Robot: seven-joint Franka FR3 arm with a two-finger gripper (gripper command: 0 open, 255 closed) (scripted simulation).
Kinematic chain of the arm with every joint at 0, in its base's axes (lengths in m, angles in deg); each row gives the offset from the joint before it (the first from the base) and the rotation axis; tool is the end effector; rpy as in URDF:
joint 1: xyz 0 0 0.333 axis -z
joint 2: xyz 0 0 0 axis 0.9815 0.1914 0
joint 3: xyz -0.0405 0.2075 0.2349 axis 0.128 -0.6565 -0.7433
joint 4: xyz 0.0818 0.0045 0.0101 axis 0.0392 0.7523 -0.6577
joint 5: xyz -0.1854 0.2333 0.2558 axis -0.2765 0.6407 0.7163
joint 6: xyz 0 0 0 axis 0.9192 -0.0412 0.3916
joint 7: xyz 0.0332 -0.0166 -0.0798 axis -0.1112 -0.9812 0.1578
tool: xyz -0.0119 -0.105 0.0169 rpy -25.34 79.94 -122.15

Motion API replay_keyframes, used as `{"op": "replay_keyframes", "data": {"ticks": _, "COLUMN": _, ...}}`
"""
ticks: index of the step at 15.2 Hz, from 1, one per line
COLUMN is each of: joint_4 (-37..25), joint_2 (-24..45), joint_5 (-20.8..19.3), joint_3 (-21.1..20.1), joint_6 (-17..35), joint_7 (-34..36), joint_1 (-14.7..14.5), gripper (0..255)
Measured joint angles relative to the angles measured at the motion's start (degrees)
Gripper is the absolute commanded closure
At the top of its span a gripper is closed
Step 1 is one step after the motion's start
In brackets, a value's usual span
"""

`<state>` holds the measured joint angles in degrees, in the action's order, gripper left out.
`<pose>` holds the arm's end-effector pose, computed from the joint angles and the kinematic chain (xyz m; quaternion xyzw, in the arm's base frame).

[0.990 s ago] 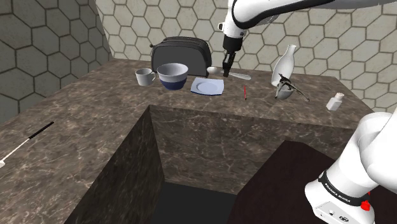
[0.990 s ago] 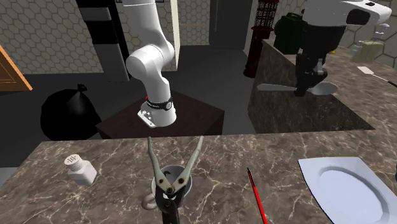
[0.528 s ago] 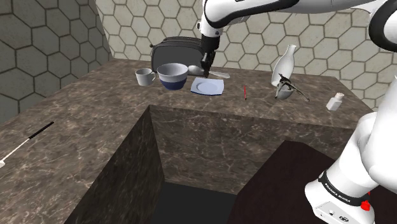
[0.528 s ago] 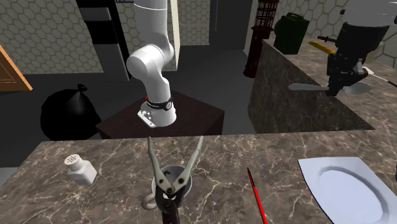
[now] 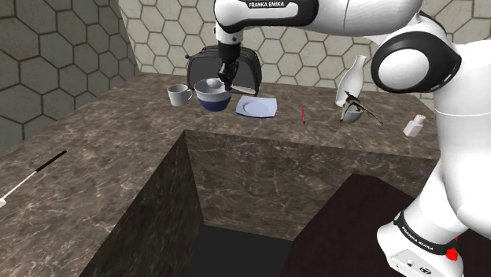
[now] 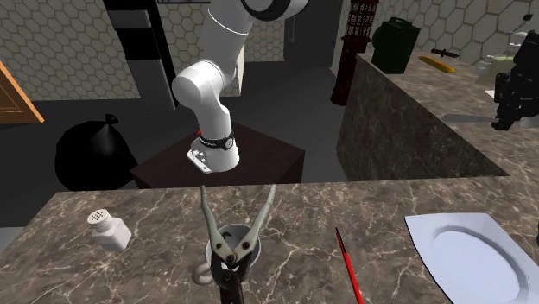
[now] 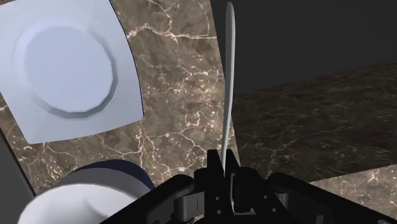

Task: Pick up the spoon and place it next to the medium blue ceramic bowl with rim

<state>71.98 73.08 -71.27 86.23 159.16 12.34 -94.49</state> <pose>0.7040 0.1389 0.5147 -0.9761 -0.2145 -0.0349 0.0035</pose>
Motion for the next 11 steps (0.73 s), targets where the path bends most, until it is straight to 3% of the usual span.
{"op": "replay_keyframes", "data": {"ticks": 1, "joint_4": -5.3, "joint_2": 3.2, "joint_5": 0.2, "joint_3": -0.2, "joint_6": -2.1, "joint_7": 0.5, "joint_1": 0.0, "gripper": 255}}
{"op": "replay_keyframes", "data": {"ticks": 3, "joint_4": -9.1, "joint_2": 6.0, "joint_5": 0.3, "joint_3": -0.3, "joint_6": -3.2, "joint_7": 0.8, "joint_1": 0.1, "gripper": 255}}
{"op": "replay_keyframes", "data": {"ticks": 11, "joint_4": -2.1, "joint_2": 5.4, "joint_5": 0.3, "joint_3": -0.4, "joint_6": 3.3, "joint_7": 0.7, "joint_1": -0.4, "gripper": 255}}
